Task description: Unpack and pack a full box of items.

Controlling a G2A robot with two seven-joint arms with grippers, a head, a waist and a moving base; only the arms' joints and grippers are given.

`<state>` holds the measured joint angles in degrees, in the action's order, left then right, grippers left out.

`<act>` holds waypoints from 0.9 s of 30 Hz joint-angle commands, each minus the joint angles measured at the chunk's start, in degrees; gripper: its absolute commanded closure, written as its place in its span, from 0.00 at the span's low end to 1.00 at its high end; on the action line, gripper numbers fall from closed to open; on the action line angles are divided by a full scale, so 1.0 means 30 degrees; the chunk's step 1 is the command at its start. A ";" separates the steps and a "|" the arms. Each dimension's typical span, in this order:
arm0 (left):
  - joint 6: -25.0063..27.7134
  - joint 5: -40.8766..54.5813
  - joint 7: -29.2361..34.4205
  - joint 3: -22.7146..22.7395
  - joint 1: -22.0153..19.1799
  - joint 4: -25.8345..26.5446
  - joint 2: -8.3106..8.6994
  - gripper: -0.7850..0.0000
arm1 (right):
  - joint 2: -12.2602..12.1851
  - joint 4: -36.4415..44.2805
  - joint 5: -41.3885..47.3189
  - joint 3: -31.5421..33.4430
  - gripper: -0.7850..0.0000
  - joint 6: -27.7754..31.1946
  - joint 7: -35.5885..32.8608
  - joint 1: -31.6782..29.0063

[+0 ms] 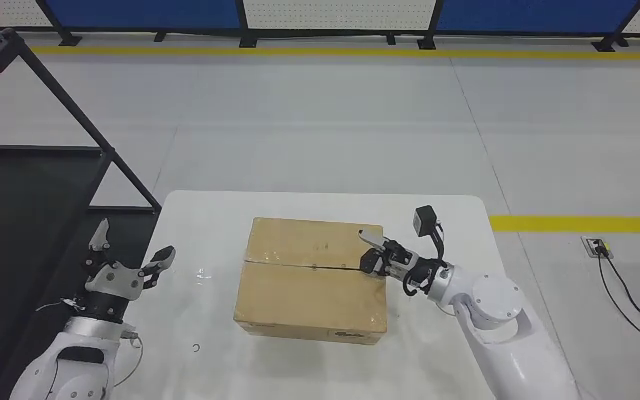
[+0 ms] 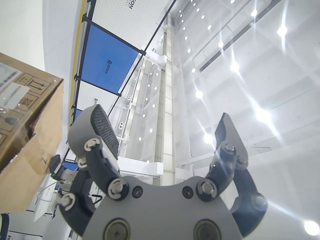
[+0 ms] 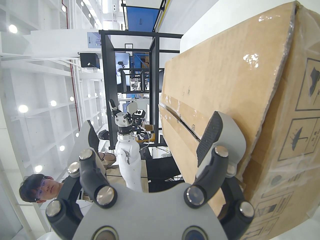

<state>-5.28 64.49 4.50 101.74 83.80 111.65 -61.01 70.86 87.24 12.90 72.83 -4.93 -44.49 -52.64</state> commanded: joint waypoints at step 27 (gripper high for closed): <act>0.4499 -0.5884 -0.6414 -0.2579 0.1560 0.1195 -0.0840 0.00 | -0.0469 0.0337 -0.1232 0.0125 0.00 -0.0527 -0.1958 0.0164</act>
<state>8.22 46.84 -14.74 94.00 88.48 115.24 -63.53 69.45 88.25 9.21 73.21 -6.50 -50.36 -52.15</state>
